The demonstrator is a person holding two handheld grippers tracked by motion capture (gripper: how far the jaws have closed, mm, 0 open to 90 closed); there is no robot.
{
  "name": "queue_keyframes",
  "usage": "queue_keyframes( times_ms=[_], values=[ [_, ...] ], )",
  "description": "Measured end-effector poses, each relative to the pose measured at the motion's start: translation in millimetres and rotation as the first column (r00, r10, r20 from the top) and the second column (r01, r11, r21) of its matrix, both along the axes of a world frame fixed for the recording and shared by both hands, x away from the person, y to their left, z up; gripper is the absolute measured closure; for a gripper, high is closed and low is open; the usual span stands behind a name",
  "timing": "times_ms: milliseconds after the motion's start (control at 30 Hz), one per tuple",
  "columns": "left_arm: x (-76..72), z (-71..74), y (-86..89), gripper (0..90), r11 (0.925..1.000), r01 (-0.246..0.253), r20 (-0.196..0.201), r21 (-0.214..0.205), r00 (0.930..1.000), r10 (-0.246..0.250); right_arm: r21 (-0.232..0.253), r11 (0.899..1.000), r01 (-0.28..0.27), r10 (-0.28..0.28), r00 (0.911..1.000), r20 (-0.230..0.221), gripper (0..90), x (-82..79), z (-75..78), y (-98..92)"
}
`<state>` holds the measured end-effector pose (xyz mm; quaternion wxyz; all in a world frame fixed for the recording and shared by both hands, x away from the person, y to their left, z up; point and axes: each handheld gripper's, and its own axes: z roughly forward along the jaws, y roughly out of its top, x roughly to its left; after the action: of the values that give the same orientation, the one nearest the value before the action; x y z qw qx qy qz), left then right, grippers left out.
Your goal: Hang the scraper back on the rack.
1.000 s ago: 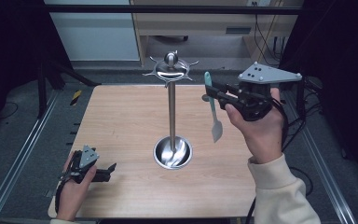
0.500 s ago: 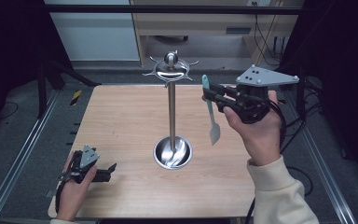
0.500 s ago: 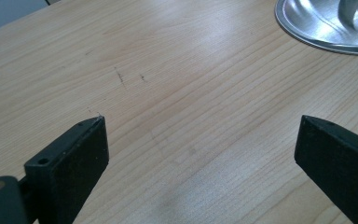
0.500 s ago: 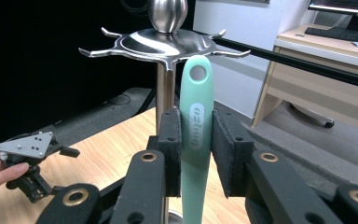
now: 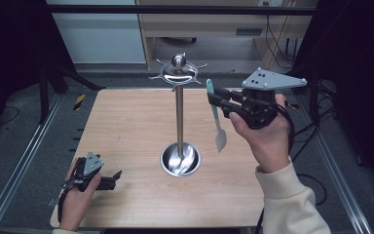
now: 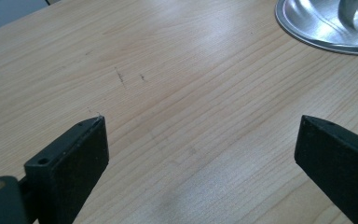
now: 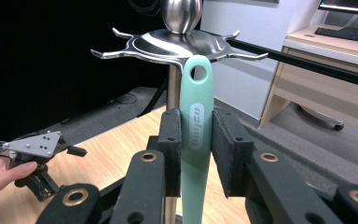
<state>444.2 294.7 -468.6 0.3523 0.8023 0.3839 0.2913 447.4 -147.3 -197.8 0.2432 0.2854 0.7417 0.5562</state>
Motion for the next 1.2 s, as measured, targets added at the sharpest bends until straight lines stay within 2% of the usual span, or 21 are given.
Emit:
queue_keyframes(
  times_ms=[1200],
  values=[
    [-0.1, -0.1, -0.4, 2.7, 1.0, 0.001, 0.0, 0.0, 1.0, -0.001, -0.02, 1.0, -0.012, 0.012, 0.9998, -0.015, 73.9, 4.1, -2.6, 10.1]
  ],
)
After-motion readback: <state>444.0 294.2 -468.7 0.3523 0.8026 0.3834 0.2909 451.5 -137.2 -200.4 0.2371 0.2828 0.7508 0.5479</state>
